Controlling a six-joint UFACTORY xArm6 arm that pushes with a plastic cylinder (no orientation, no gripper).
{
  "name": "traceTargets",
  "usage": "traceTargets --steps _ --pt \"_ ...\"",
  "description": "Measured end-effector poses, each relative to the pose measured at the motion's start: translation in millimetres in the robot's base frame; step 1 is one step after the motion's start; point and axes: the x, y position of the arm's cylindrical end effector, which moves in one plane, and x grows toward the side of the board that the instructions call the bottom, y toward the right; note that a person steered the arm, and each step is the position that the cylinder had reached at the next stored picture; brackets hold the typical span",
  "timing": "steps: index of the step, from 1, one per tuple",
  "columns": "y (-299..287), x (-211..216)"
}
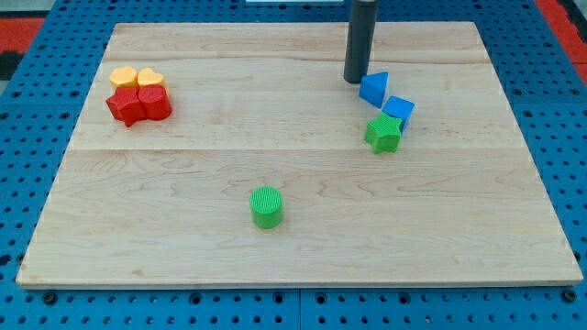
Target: Push green circle into the green star
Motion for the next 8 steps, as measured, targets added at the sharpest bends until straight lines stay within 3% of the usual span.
traceTargets --steps 1,3,4,8 --pt "-78 6" --pt "-191 164" --pt "-150 208" --pt "4 226"
